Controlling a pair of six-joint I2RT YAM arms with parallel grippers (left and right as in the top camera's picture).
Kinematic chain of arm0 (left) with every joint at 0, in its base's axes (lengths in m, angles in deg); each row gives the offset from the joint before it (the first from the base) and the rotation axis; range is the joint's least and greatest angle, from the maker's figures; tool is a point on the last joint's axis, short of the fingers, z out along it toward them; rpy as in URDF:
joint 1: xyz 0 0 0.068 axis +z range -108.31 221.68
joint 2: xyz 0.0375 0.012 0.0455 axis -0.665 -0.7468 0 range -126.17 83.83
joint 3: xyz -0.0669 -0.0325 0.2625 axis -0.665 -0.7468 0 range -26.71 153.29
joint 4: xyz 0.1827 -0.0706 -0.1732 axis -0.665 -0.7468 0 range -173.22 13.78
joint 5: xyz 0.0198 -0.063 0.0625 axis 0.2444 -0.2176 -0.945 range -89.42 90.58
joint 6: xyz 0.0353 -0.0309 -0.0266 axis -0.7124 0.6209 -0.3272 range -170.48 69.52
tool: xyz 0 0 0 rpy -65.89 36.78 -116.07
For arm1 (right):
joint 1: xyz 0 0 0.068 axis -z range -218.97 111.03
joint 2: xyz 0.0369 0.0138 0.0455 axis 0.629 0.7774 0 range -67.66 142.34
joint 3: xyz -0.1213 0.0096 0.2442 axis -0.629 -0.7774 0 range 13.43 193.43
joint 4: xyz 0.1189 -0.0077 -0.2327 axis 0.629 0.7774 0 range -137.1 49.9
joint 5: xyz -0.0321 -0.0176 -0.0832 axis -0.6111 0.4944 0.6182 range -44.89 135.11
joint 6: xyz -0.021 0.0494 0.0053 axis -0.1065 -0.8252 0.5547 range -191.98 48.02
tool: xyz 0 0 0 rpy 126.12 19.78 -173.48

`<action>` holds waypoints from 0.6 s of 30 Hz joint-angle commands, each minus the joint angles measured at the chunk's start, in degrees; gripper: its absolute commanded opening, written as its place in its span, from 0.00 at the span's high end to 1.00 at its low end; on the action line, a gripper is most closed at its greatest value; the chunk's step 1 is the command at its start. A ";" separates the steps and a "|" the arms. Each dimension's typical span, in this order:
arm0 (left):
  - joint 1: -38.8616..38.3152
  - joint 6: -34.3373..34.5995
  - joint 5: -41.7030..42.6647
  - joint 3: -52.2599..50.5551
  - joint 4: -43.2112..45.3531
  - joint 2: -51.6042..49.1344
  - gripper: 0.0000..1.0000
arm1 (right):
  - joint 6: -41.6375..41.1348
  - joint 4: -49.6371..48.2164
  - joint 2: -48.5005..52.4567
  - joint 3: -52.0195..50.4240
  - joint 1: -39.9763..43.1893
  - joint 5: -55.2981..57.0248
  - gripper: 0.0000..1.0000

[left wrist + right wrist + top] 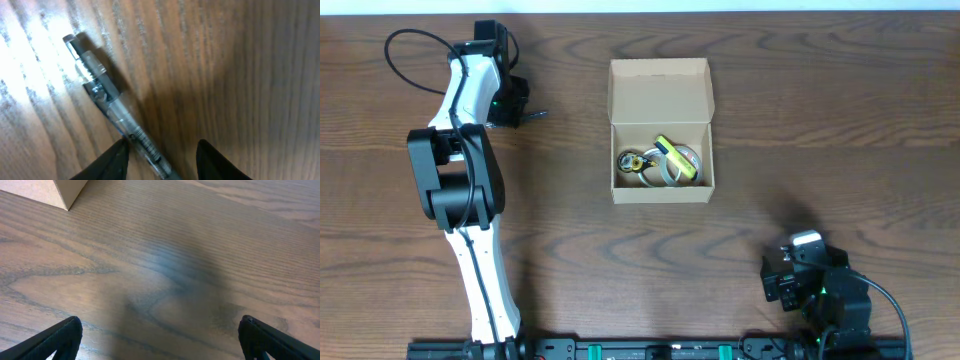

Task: Pack container
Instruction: 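Move the left gripper to the clear pen and grasp it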

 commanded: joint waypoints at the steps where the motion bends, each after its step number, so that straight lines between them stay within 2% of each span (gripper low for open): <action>1: -0.11 1.99 -0.02 1.01 -1.53 -0.92 0.59 | 0.74 0.13 -0.35 -0.37 0.46 -0.39 0.01; 9: -0.20 4.28 0.20 1.01 -5.18 -0.92 0.63 | 0.74 0.13 -0.35 -0.37 0.46 -0.39 0.01; 15: -0.59 4.74 0.22 1.01 -6.01 -0.92 0.81 | 0.74 0.13 -0.35 -0.37 0.46 -0.39 0.01; 17: -0.79 4.72 0.20 1.01 -6.01 -0.92 0.91 | 0.74 0.13 -0.35 -0.37 0.46 -0.39 0.01; 18: -0.90 4.70 0.17 1.01 -5.99 -0.92 0.92 | 0.74 0.11 -0.35 -0.37 0.46 -0.39 0.01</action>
